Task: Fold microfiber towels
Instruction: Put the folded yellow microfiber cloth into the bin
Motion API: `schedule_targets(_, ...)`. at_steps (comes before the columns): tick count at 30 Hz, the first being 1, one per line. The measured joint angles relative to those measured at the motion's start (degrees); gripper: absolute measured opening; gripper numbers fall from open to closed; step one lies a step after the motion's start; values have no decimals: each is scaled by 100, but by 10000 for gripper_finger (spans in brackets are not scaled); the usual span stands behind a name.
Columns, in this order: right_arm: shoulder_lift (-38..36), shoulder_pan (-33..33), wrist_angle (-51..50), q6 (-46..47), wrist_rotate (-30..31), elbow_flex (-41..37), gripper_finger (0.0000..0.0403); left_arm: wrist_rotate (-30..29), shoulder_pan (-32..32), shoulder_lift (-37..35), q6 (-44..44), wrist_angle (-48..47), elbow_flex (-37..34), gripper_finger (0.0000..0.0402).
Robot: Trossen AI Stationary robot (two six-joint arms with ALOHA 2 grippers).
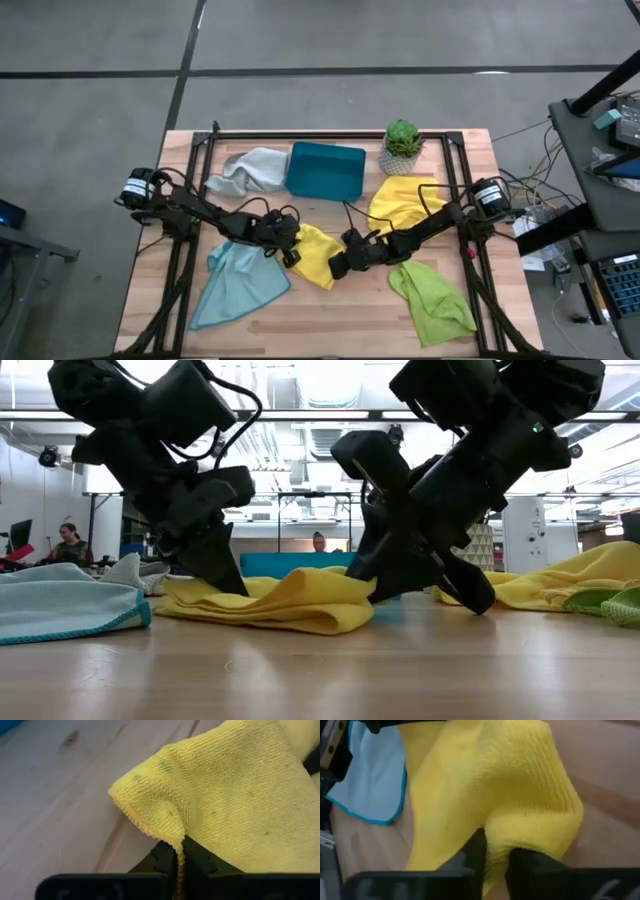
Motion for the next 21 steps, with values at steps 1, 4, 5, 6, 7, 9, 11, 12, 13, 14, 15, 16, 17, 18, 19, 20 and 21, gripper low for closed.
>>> schedule_targets(1, -13, -4, -2, -126, 24, -2, 27, -84, -21, -6, -2, 19, -1, 4)
schedule_targets(4, -155, -52, -16, -559, 103, -4, 14, -321, -71, -73, -3, 6, -1, 2)
schedule_targets(5, -243, -80, -17, -701, 126, -4, 14, -357, -71, -114, -2, 3, -1, 2)
schedule_targets(6, -340, -116, -44, -846, 129, -3, 13, -380, -72, -173, 0, -4, -1, 2)
schedule_targets(7, -433, -161, -96, -994, 139, 2, 13, -444, -72, -244, 16, -9, -1, 1)
schedule_targets(9, -647, -282, -286, -1292, 148, 9, 12, -597, -70, -411, 139, 3, -1, 1)
schedule_targets(11, -882, -433, -470, -1595, 161, 7, 12, -830, -45, -615, 316, -11, 6, 1)
schedule_targets(12, -1006, -522, -549, -1749, 164, 9, 12, -956, -23, -727, 425, -7, 12, 1)
schedule_targets(13, -1152, -624, -670, -1909, 162, 9, 12, -1093, 9, -831, 540, -9, 17, 1)
schedule_targets(14, -1283, -730, -768, -2065, 164, 9, 12, -1188, 57, -951, 657, -8, 23, 1)
schedule_targets(15, -1416, -855, -824, -2232, 158, 9, 12, -1279, 115, -1077, 803, -9, 23, 1)
schedule_targets(16, -1554, -979, -893, -2404, 141, 9, 12, -1330, 188, -1194, 932, -5, 23, 1)
schedule_targets(17, -1672, -1103, -932, -2582, 138, 9, 12, -1400, 279, -1293, 1061, 33, 24, 1)
schedule_targets(18, -1791, -1245, -923, -2762, 126, 12, 12, -1428, 384, -1397, 1194, 34, 26, 0)
schedule_targets(19, -1892, -1390, -982, -2917, 108, 42, 12, -1490, 494, -1499, 1333, 22, 26, 0)
schedule_targets(20, -1978, -1547, -1064, -3089, 49, 84, 12, -1558, 616, -1576, 1478, 63, 26, 0)
schedule_targets(21, -2068, -1712, -1141, -3265, -44, 123, 12, -1567, 753, -1627, 1642, 198, 26, 0)
